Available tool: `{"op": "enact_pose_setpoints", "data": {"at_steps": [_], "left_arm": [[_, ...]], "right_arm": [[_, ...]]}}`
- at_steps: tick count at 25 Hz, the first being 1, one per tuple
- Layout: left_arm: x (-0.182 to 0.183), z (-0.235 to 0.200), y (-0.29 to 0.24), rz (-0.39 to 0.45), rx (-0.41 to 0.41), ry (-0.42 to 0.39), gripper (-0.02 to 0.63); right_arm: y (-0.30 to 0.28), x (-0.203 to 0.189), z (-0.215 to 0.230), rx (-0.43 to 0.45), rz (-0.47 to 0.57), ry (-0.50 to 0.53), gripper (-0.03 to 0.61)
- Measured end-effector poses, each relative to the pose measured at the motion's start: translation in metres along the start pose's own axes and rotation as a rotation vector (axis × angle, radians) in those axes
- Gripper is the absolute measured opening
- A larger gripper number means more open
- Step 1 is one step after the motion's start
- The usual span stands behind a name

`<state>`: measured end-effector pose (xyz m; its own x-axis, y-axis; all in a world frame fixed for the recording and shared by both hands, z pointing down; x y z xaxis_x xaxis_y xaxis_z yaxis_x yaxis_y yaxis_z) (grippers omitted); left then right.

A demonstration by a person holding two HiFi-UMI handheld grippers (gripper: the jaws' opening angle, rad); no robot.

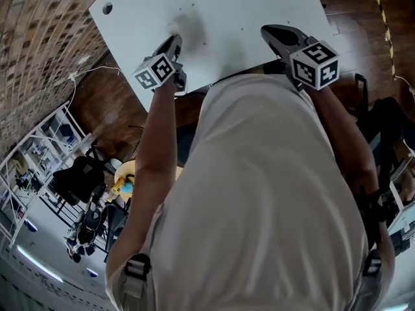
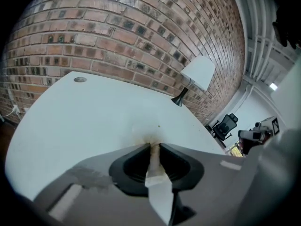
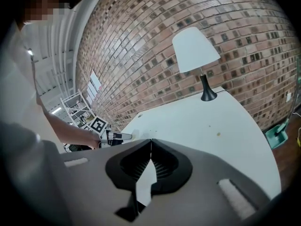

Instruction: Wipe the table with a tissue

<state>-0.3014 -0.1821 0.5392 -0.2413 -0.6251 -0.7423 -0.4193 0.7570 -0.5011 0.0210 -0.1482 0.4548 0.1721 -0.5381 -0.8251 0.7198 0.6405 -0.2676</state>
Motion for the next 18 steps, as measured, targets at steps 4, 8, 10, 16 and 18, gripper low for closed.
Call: {"op": "enact_pose_setpoints", "data": {"at_steps": [4, 8, 10, 16, 18], "left_arm": [[0.008, -0.002, -0.018, 0.014, 0.041, 0.001, 0.072], [0.011, -0.003, -0.038, 0.021, 0.079, -0.049, 0.071], [0.007, 0.0, -0.049, -0.009, 0.094, -0.076, 0.071], [0.035, -0.01, -0.063, -0.045, 0.148, -0.188, 0.071], [0.038, -0.012, -0.07, -0.057, 0.152, -0.209, 0.071]], "right_arm": [[0.012, -0.001, 0.008, -0.032, 0.013, -0.028, 0.008], [0.02, -0.004, 0.022, -0.045, 0.036, -0.05, 0.008], [0.032, -0.006, 0.03, -0.069, 0.036, -0.058, 0.008], [0.03, 0.003, 0.033, -0.109, 0.056, -0.075, 0.008], [0.03, 0.005, 0.035, -0.11, 0.054, -0.075, 0.009]]}}
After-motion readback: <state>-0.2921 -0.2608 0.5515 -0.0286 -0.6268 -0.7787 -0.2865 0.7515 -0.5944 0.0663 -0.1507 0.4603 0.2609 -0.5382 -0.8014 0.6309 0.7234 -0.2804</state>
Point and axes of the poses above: the fingertips, and each gripper's own axes: y backward along the fingers, z to its right, x out of its top, the point moved 6 cm from there along y, backward along the fingers, and after that the axes turned 13 degrees about z, right-handed, at the moved point
